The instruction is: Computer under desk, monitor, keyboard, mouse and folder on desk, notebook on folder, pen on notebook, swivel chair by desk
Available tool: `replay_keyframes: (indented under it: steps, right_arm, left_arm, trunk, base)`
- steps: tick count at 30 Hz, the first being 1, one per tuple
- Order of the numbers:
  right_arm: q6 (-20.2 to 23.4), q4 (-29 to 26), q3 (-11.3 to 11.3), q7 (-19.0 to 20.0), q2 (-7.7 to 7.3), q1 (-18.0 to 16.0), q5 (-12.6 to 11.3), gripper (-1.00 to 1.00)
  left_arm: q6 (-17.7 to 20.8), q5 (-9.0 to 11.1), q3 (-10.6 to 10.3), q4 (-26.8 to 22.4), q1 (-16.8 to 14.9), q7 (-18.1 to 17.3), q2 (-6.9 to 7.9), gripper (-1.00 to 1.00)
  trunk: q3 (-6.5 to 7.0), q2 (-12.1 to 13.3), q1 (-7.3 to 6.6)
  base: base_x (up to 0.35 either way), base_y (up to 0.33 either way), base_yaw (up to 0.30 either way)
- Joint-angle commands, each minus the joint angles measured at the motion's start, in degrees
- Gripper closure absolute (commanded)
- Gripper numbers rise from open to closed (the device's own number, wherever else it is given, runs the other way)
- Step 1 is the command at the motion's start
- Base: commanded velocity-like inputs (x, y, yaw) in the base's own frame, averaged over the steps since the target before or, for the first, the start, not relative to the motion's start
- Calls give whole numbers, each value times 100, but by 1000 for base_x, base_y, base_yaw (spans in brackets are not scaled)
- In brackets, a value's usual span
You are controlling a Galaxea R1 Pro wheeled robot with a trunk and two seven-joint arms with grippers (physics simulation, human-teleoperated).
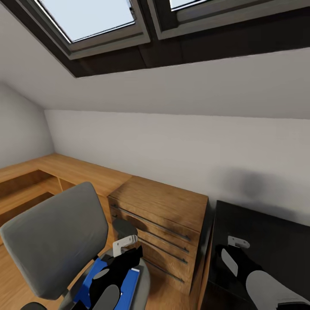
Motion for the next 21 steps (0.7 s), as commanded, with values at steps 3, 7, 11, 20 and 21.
replay_keyframes:
  steps: [3,7,11,20,21]
  right_arm:
    - [37,-13,48,-37,-13,-2,-61,-100]
    - [36,-10,48,-37,-15,-2,-72,-100]
    - [36,-9,48,-37,-15,-2,-76,-100]
    - [35,-6,48,-37,-15,-2,-76,100]
    - [35,-5,48,-37,-15,-2,-77,100]
  left_arm:
    - [15,29,-10,-8,-7,44,4,-100]
    - [15,29,-10,-8,-7,44,4,-100]
    - [15,29,-10,-8,-7,44,4,-100]
    - [15,29,-5,-8,-7,44,4,-100]
    - [15,29,-7,-8,-7,44,4,-100]
  trunk:
    - [-25,-45,23]
    - [-61,-125,66]
    - [-61,-125,66]
    - [-61,-125,66]
    - [-61,-125,66]
  base:
    - [0,0,0]
    - [0,0,0]
    - [0,0,0]
    - [0,0,0]
    - [0,0,0]
